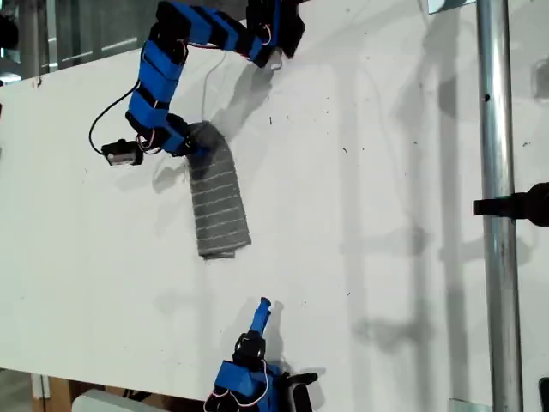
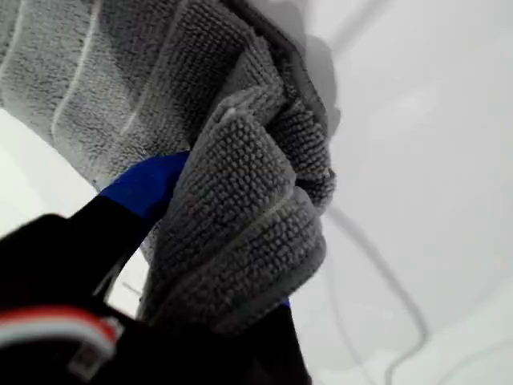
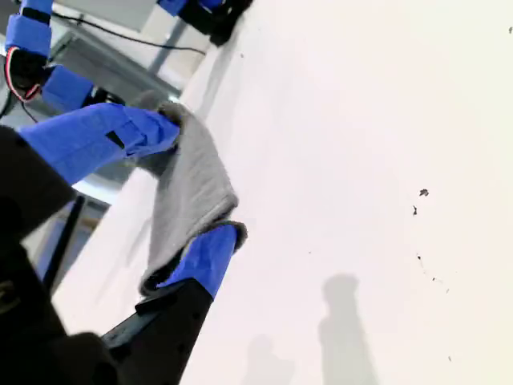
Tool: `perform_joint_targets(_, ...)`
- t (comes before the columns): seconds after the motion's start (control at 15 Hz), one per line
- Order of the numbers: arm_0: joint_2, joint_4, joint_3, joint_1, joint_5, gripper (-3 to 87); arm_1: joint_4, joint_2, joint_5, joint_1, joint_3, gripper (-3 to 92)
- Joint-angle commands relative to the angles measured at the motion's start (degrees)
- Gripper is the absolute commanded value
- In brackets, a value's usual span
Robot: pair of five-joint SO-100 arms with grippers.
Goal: Grasp corners of a towel and fold twice.
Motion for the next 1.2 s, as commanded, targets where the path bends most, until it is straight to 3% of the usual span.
perform_joint_targets(0.0, 0.4, -0.7, -0.7, 0.9, 0.3, 23.6, 9.5, 16.2, 3.6, 2.4, 4.6, 4.4)
perform_joint_targets(0.07, 0.4, -0.8, -0.7, 1.0, 0.4, 23.7, 12.6, 20.7, 5.1, 2.7, 6.8, -0.2)
perform_joint_targets(0.33, 0.4, -0.8, -1.0, 2.1, 0.5, 23.9, 28.1, 24.8, 18.3, -2.5, 9.4, -0.2)
perform_joint_targets(0.6, 0.4, -0.8, -0.9, 2.4, 0.6, 23.9, 16.7, 16.8, 20.9, -15.4, -11.2, -0.3)
perform_joint_targets(0.87, 0.4, -0.8, -0.9, 3.8, 0.2, 23.9, 9.7, 1.6, 21.7, -14.4, -17.2, -0.3)
perform_joint_targets(0.93, 0.4, -0.7, -0.9, 4.2, 0.0, 23.8, 8.8, -1.0, 22.5, -13.4, -16.8, 7.4)
perform_joint_targets(1.0, 0.4, -0.7, -0.9, 4.7, -0.3, 23.7, 9.2, -3.2, 23.5, -12.7, -17.4, 35.4)
perform_joint_targets(1.07, 0.4, -0.6, -0.9, 5.0, -0.5, 23.7, 9.3, -3.4, 23.1, -12.4, -18.5, 42.7)
perform_joint_targets(1.13, 0.4, -0.6, -0.9, 5.0, -0.7, 23.7, 6.3, -0.6, 22.1, -12.4, -18.2, 34.4)
